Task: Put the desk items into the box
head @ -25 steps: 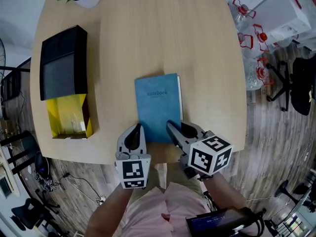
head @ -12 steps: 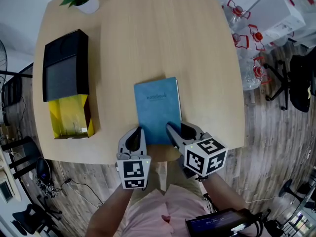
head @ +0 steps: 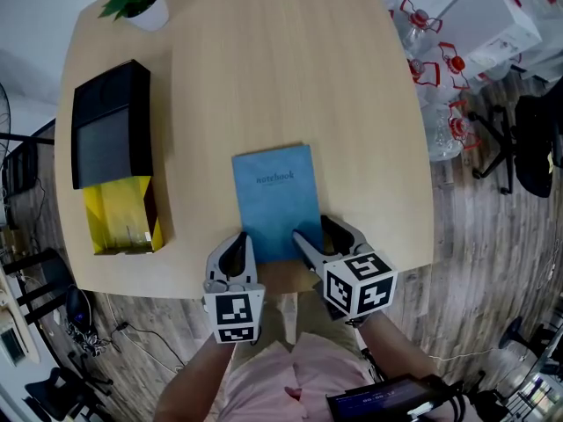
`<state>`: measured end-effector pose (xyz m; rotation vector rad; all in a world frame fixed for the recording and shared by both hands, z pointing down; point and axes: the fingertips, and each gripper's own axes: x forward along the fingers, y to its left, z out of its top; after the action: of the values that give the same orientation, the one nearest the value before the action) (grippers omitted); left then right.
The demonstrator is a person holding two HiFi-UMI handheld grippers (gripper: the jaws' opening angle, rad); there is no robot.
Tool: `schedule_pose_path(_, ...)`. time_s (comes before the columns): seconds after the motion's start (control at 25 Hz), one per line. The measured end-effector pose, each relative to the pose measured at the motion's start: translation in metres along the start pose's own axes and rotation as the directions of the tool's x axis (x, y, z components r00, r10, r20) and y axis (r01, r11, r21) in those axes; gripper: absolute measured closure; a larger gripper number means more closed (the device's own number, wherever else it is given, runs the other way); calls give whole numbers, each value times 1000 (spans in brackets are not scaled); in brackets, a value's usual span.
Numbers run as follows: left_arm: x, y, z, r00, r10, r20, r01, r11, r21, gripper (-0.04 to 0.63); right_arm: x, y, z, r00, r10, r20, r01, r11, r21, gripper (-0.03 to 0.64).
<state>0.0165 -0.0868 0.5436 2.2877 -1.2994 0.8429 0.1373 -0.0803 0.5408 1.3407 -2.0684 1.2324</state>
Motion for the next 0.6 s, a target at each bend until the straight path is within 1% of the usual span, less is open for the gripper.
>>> schedule_pose_path(0.12,0,0,0,1000,-5,0,5,1000,-10,586,0,1,0,1000,7,1,-7,1000,4,342)
schedule_pose_path(0.2,0,0,-1,1000,-9,-1,9,1000,-21,586,0,4,1,1000,24,-2,-24,999,27,315)
schedule_pose_path(0.24,0,0,-1,1000,-10,-1,10,1000,-26,586,1,5,1,999,34,1,-34,998,49,306)
schedule_pose_path(0.4,1,0,-2,1000,-13,1,13,999,-31,586,1,5,3,998,58,34,-63,987,149,305)
schedule_pose_path(0.52,1,0,-1,1000,-20,1,20,999,-32,586,-1,4,6,993,97,61,-108,968,226,307)
schedule_pose_path(0.6,1,0,-1,1000,-23,1,23,999,-31,586,-3,4,7,989,125,76,-141,956,256,308)
